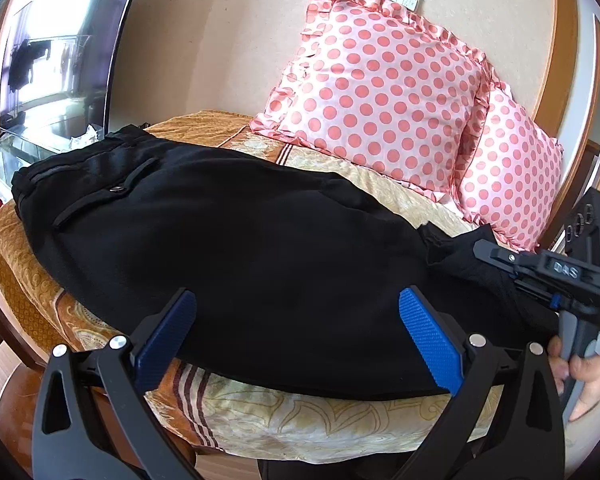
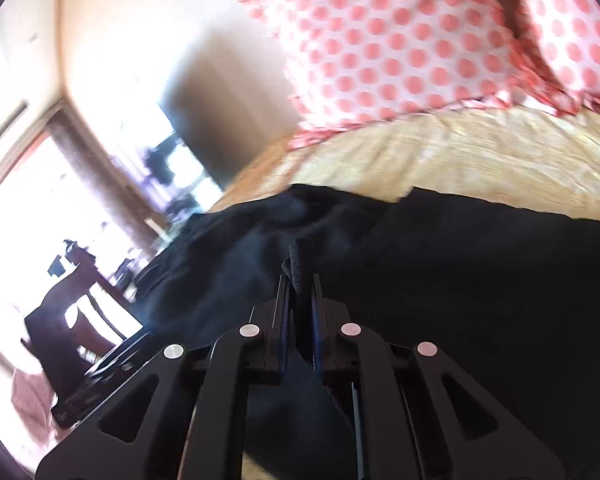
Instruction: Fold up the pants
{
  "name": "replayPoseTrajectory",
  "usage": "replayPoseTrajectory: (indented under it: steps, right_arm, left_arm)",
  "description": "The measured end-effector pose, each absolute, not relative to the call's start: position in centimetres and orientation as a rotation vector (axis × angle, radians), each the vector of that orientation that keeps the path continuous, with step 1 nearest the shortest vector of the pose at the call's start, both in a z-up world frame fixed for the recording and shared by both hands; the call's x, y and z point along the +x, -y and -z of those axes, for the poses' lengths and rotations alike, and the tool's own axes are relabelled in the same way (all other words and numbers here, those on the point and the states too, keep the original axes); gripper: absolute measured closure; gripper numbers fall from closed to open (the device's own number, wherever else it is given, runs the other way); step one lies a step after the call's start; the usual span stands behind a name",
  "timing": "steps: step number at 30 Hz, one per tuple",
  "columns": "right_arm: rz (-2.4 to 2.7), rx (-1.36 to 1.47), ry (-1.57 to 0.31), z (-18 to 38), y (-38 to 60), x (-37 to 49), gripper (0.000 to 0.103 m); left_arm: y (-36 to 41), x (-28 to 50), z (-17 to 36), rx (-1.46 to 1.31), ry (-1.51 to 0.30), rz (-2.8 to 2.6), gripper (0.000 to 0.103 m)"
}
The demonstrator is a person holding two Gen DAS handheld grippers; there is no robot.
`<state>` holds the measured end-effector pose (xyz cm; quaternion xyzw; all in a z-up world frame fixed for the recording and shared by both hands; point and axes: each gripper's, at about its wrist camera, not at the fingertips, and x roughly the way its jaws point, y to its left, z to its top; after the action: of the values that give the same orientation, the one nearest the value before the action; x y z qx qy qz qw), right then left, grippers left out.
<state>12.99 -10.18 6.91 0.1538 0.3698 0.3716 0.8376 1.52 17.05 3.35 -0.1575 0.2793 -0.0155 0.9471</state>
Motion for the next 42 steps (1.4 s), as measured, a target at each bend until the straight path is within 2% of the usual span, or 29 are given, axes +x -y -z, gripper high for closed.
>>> replayPoseTrajectory:
  steps: [7, 16, 18, 20, 21, 25, 28, 30, 33, 34, 35, 36, 42]
  right_arm:
    - [-0.794, 0.205, -0.847, -3.5, 6.3, 10.5, 0.094]
    - [-0.786, 0.042, -0.768, -3.0, 5.0, 8.2, 0.092]
    - [-0.787, -0.039, -0.749, -3.3, 4.4, 7.2, 0.082]
    - [-0.814, -0.097, -0.728, -4.0, 4.1, 6.0, 0.046]
    - [-0.824, -0.096, -0.705, -4.4, 4.2, 5.6, 0.041]
    - [-0.742, -0.04, -0.622, -6.3, 5.5, 5.9, 0.041]
    - [-0.627, -0.081, -0.652, -5.6, 5.3, 7.4, 0.041]
    - [-0.629, -0.16, -0.747, -3.9, 4.0, 7.9, 0.041]
    - [-0.645, -0.196, -0.712, -4.0, 3.9, 7.0, 0.041]
    - [-0.655, -0.179, -0.724, -4.2, 4.3, 7.1, 0.037]
    - [-0.664, -0.139, -0.734, -4.4, 5.0, 7.4, 0.024]
    - [-0.67, -0.089, -0.739, -4.5, 5.8, 7.7, 0.018]
    - [-0.666, -0.006, -0.746, -4.8, 7.6, 7.8, 0.017]
  left_arm:
    - [-17.2, 1.5, -3.3, -0.326, -0.573, 0.025, 0.002]
    - [-17.4, 1.6, -3.2, -0.329, -0.571, 0.016, 0.002]
    - [-17.5, 1.6, -3.2, -0.33, -0.572, 0.012, 0.002]
    - [-17.6, 1.5, -3.3, -0.329, -0.57, 0.007, 0.002]
    - [-17.8, 1.4, -3.5, -0.326, -0.565, 0.0, 0.002]
    - [-18.8, 1.2, -3.8, -0.319, -0.546, -0.043, 0.002]
    - [-20.0, 1.2, -4.0, -0.341, -0.551, -0.066, 0.002]
    - [-21.1, 1.2, -4.2, -0.368, -0.555, -0.072, 0.002]
    - [-23.8, 0.9, -4.6, -0.426, -0.55, -0.09, 0.002]
    - [-25.5, 0.7, -4.7, -0.469, -0.543, -0.1, 0.002]
    - [-26.9, 0.6, -4.7, -0.51, -0.54, -0.11, 0.002]
    - [-27.8, 0.6, -4.7, -0.539, -0.537, -0.116, 0.002]
    - [-35.7, 1.0, -3.0, -0.854, -0.553, -0.098, 0.002]
